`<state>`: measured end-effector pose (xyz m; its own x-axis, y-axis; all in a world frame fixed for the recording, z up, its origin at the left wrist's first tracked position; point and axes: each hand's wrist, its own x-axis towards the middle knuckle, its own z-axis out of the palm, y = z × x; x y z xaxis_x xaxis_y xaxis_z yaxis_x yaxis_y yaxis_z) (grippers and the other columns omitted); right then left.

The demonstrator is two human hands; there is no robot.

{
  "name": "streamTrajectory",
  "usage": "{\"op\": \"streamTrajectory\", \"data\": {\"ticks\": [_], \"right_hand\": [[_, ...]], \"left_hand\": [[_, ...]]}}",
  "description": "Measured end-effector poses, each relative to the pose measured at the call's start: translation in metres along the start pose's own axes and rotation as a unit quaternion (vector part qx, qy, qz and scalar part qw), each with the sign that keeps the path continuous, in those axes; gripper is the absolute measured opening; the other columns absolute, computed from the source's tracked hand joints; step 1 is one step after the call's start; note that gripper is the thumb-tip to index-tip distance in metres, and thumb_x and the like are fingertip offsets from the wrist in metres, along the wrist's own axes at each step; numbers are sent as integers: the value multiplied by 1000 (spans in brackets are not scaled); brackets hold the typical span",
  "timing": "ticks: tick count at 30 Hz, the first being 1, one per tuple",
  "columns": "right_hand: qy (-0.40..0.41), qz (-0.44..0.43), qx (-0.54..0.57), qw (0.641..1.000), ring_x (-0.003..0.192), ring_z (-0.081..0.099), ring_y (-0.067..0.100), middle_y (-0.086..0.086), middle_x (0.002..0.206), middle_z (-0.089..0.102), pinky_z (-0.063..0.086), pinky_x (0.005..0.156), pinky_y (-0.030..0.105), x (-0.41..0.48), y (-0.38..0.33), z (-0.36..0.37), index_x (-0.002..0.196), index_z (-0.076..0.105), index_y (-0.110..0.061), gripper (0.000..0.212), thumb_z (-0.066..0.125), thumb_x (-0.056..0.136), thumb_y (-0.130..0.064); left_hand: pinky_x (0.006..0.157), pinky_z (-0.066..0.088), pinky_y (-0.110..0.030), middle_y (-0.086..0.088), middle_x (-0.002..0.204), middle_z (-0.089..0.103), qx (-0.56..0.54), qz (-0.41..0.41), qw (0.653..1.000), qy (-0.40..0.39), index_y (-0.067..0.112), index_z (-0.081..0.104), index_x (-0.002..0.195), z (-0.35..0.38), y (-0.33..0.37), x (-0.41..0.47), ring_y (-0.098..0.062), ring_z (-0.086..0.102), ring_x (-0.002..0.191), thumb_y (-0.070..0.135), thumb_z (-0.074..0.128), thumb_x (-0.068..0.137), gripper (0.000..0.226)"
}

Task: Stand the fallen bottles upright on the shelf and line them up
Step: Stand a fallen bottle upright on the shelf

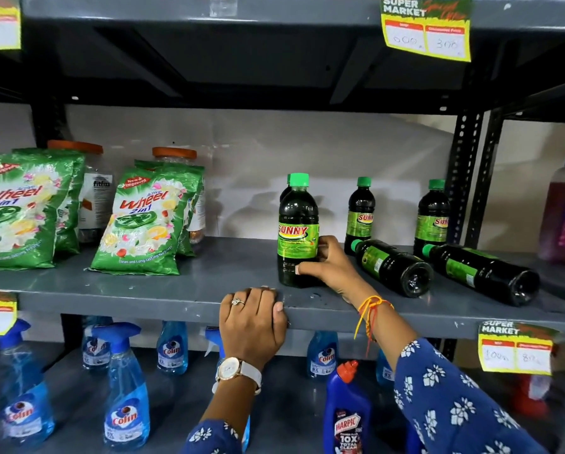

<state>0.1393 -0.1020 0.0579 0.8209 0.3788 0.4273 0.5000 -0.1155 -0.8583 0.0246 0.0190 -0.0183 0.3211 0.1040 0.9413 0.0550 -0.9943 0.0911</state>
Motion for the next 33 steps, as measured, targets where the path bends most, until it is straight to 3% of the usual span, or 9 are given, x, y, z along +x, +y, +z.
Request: {"op": "streamTrajectory", "data": {"ticks": [3,5,9,15,20,24,30,33], "right_hand": [[4,-1,-11,1000,92,57,8,-10,97,58,48,81,30,-2,-2,-1,102,41,-25,67,85,51,-31],[5,-8,-13,1000,90,59,8,-9,96,60,47,76,25,-2,-1,0,98,44,-25,59,85,56,-25],[3,-6,5,1000,97,59,18,-2,101,62,47,83,30,-1,-2,1,105,46,-20,53,80,65,-13],[0,-16,-19,1000,93,61,13,-5,99,65,46,78,24,-4,-4,0,96,55,-28,44,83,62,-21],[-11,-16,-23,1000,97,64,15,2,104,69,49,89,31,-14,-11,-2,93,62,-27,35,80,64,-18],[-26,-23,-27,999,90,63,0,-6,99,69,47,73,10,-33,-17,-5,101,63,-25,39,79,66,-19],[-41,-17,-8,999,105,62,20,6,111,68,46,95,32,-47,-24,-9,107,62,-18,39,75,71,-11],[-44,-12,-7,999,106,62,22,8,114,67,46,98,37,-49,-25,-9,111,61,-14,41,75,72,-10]], "left_hand": [[72,37,-41,-10,74,65,0,5,1000,11,10,64,79,2,-1,-1,-30,57,64,27,37,85,33],[72,37,-41,-9,73,65,2,7,1000,22,10,64,78,2,-1,-2,-30,56,63,27,36,85,34],[72,36,-39,-9,72,65,4,10,1000,27,10,64,76,1,-1,0,-30,56,63,27,37,84,33],[72,35,-40,-10,72,65,7,12,1000,18,9,65,77,-1,-1,0,-30,57,62,27,38,83,33],[71,37,-40,-10,72,65,12,8,1000,-9,10,64,76,-5,1,0,-30,56,62,27,37,84,32],[72,39,-41,-10,73,65,16,-2,999,-31,10,65,77,-7,3,0,-31,57,64,27,37,85,34],[74,36,-42,-13,73,64,23,-6,999,-44,8,62,77,-9,3,-1,-33,55,64,26,35,86,34],[74,37,-43,-14,74,63,19,-13,999,-42,7,62,78,-10,5,-1,-33,55,65,25,35,87,33]]}}
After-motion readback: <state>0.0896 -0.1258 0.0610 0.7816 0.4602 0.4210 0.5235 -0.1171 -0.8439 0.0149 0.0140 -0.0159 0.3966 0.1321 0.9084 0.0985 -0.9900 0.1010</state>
